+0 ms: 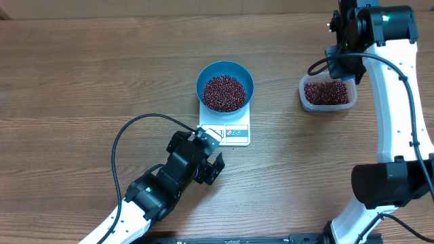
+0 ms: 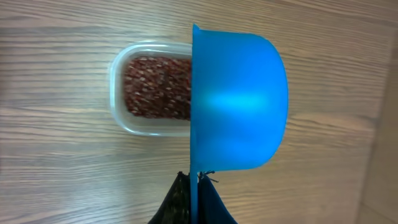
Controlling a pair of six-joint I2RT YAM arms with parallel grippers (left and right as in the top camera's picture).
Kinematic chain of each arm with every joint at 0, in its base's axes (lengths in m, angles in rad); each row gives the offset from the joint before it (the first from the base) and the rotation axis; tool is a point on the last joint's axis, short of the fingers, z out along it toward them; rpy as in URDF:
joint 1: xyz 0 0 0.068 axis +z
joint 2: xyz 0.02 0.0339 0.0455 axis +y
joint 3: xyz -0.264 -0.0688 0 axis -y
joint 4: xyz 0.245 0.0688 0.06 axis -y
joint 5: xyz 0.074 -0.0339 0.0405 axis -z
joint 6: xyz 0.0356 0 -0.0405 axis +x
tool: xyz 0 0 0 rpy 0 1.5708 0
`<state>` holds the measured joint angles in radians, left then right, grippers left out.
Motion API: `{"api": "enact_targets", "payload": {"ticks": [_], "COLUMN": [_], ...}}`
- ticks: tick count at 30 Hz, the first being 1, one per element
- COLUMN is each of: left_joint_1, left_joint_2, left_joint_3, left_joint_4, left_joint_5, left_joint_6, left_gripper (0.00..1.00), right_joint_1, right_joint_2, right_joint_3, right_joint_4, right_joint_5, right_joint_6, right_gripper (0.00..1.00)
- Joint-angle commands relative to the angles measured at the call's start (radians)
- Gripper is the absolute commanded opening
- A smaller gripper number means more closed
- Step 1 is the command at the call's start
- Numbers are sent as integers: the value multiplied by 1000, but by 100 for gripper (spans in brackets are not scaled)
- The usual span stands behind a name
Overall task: Scoop item into bowl and weigh 150g on scale
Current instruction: 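Raise the empty blue scoop and carry it right to the bean tub, then lower the scoop into the bean tub with the right gripper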
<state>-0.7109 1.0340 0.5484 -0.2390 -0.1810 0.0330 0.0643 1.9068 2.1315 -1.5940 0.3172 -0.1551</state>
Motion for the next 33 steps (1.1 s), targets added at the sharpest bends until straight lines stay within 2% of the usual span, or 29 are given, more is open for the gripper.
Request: {"api": "enact_targets", "payload": {"ticks": [1,11,15,18,20,26,27,30,33], "left_joint_1": [5,5,5,5,5,5,5,5,5], "left_joint_2": [-8,-8,-8,-8,-8,-8,-8,-8,-8], "left_joint_3": [-5,-5,-5,-5,-5,-5,-5,-5,-5], "left_joint_4": [4,4,4,4,4,4,4,4,4], "left_joint_5": [-10,-10,-10,-10,-10,-10,-10,-10,-10], "left_joint_6": [12,12,12,12,12,12,12,12,12], "left_gripper": [100,100,100,100,100,100,100,100,99], "right_joint_1": [-8,-8,-17,-47,-63,-80,-80,-80,-80], "right_joint_2": [-26,-26,-26,-26,-26,-25,-25,-25,-25], "right_joint_3": [30,30,30,29,29,10,-20,-85,-163], "right_joint_4": [2,7,36,36,42,84,98,115,166], "right_joint_5": [74,74,48,-67,-120,-200,-200,-212,-280], "right_joint_6": [29,36,151,420,545,805,925,1091,1183], "right_gripper": [4,4,4,4,4,4,4,4,4]}}
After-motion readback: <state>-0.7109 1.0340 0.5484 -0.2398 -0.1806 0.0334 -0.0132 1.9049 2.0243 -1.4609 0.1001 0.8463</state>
